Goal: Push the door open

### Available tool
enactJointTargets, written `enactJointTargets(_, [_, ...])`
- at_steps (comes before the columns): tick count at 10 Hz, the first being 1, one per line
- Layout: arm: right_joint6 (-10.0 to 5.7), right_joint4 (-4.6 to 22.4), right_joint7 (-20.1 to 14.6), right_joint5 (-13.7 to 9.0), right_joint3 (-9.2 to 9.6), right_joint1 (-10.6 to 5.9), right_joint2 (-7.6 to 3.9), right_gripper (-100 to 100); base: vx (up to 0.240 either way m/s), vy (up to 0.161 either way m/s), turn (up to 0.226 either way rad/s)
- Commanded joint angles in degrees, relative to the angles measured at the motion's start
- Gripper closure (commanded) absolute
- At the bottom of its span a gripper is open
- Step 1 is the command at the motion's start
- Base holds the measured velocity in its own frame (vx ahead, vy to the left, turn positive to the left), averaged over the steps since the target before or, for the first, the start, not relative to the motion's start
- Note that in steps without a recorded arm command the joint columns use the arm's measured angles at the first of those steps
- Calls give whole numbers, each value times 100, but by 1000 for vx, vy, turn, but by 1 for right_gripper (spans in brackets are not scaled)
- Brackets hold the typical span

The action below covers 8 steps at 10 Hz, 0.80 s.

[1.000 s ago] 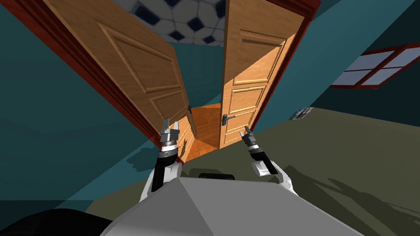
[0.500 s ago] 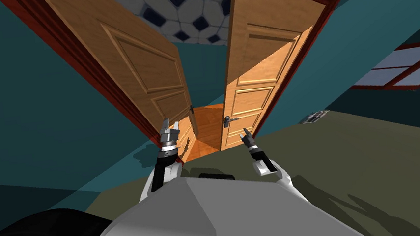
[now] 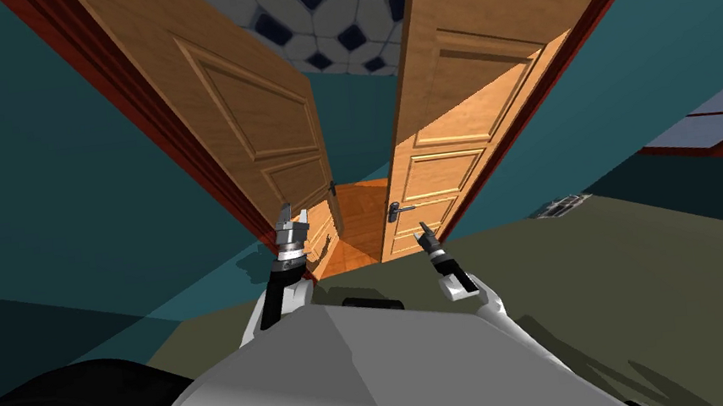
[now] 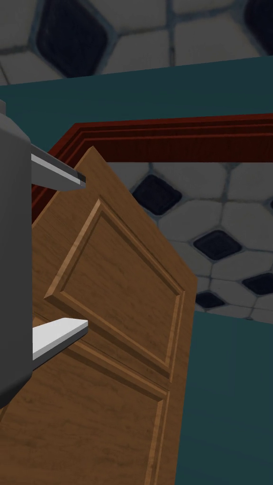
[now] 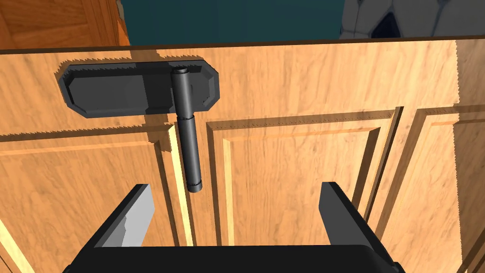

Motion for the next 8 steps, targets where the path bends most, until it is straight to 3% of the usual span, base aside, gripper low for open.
enactJointTargets(1, [-10, 225, -87, -48, 81, -99, -98, -100, 75, -48, 98])
enactJointTargets(8, [2, 966, -397, -231, 350, -444, -482, -100, 64, -40, 80])
